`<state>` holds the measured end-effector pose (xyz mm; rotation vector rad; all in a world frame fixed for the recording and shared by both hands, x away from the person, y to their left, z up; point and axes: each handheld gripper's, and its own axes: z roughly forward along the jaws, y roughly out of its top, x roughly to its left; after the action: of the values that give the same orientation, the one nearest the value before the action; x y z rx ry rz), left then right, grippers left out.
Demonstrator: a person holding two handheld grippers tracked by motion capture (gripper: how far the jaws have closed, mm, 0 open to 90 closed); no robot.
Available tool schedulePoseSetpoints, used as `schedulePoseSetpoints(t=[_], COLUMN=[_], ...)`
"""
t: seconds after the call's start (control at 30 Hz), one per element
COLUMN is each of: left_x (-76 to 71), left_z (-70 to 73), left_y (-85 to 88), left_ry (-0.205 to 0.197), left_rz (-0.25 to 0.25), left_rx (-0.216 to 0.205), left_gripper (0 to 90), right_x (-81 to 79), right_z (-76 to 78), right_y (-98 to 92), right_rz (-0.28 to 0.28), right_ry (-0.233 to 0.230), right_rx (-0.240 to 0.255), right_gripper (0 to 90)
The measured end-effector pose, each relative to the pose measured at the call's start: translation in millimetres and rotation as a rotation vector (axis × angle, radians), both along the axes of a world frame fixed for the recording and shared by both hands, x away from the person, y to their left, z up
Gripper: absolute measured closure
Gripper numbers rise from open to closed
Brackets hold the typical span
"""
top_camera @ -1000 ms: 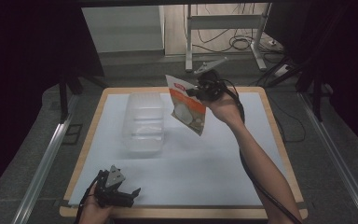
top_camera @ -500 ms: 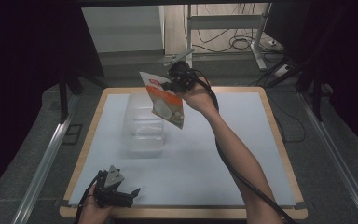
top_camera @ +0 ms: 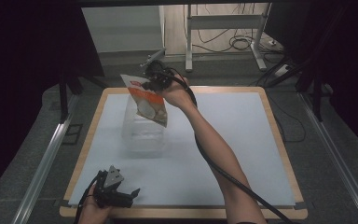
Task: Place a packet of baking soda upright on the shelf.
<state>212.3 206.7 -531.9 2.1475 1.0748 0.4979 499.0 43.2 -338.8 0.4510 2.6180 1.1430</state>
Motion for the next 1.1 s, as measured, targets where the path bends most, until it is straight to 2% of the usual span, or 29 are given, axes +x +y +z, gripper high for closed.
schedulePoseSetpoints(t=[0.13,0.3,0.37,0.43,0.53,0.57,0.63,0.73,0.83,0.93,1.07,1.1], left_x=[0.0,0.1,-0.1,-0.3,-0.4,-0.5,-0.5,-0.5,-0.7,-0.5,-0.2,-0.1], left_z=[0.0,-0.1,-0.1,0.0,-0.1,-0.1,-0.1,0.0,0.0,-0.1,-0.2,-0.2], left_y=[-0.1,-0.1,-0.4,-0.6,-0.7,-0.7,-0.7,-0.8,-1.1,-1.3,-2.1,-2.3], left_ry=[0.000,0.003,0.002,0.002,0.002,0.002,0.003,0.003,0.002,0.003,0.005,0.006], left_rz=[-0.003,-0.003,-0.004,-0.004,-0.005,-0.004,-0.004,-0.006,-0.007,-0.006,-0.007,-0.007], left_rx=[0.003,0.002,0.004,0.006,0.007,0.006,0.005,0.008,0.010,0.012,0.019,0.020], left_gripper=[0.0,0.0,0.0,0.0,0.0,0.0,0.0,0.0,0.0,0.0,0.0,0.0], right_x=[5.5,8.8,9.0,10.2,12.0,14.0,14.6,16.3,16.0,16.2,16.3,14.4], right_z=[-4.4,-10.8,-12.7,-21.4,-26.5,-34.0,-36.6,-47.7,-54.7,-57.5,-61.6,-61.9], right_y=[14.8,22.0,22.8,24.5,24.3,22.8,22.0,17.7,10.4,1.2,-10.6,-11.2], right_rz=[0.006,0.009,0.011,0.011,0.010,0.002,-0.001,-0.009,-0.011,-0.036,-0.047,-0.043], right_ry=[-0.010,-0.002,-0.003,0.005,0.011,0.024,0.036,0.063,0.070,0.052,0.067,0.062], right_rx=[-0.010,0.017,0.015,0.022,0.008,0.007,0.016,0.041,0.075,0.045,0.049,0.051], right_gripper=[89.2,89.2,89.2,89.2,89.1,89.1,89.1,88.9,88.8,88.4,85.8,81.2])
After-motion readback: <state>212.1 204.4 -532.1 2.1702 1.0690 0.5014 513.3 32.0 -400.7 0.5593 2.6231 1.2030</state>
